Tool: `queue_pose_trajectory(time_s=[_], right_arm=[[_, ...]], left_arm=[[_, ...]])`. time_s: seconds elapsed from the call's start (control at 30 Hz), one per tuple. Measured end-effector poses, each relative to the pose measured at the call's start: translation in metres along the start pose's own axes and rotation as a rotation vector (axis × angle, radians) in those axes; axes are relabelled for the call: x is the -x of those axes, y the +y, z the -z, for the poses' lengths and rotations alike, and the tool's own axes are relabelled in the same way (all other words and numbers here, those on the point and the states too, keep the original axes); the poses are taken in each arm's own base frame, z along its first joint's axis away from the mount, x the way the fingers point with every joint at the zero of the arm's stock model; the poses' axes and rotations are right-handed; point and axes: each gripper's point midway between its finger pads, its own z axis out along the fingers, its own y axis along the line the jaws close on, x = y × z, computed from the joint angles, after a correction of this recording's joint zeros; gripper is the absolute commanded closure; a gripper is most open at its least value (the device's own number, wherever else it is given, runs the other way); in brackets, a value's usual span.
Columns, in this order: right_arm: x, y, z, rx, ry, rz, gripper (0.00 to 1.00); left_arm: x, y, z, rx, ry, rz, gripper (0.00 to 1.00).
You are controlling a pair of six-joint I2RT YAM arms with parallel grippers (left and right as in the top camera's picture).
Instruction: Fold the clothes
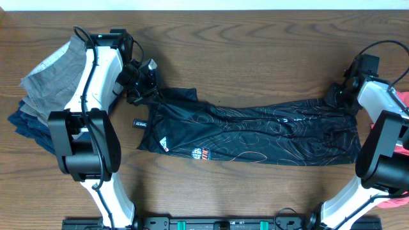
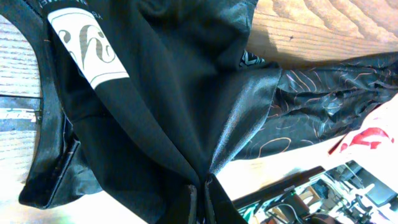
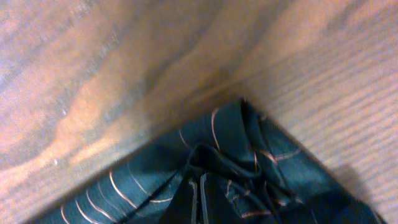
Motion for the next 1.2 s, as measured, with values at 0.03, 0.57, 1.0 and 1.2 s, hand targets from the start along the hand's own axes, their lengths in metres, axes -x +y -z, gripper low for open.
queue_pose_trajectory(time_s=[0.03,0.57,1.0,1.2], right_arm=[[0.000,-0.001,0.001,-0.002,0.007,-0.003,0.99],[0.015,-0.055,0.115,-0.141,-0.051,-0.081,0.99],[-0.029,-0.097,0.126,-0.272,0.113,-0.148,0.99],[-0.031,-0.099,0.127,-0.277,0.121,-0.159,0.99]], left_arm=[[0.000,0.000,0.000,0.000,0.000,0.000,0.94],[-0.027,0.000,0.001,-0.002,0.105,0.052,0.94],[-0.063,-0.005,0.006,-0.019,0.247,0.035,0.94],[-0.072,0.000,-0.011,0.046,0.279,-0.029,0.94]])
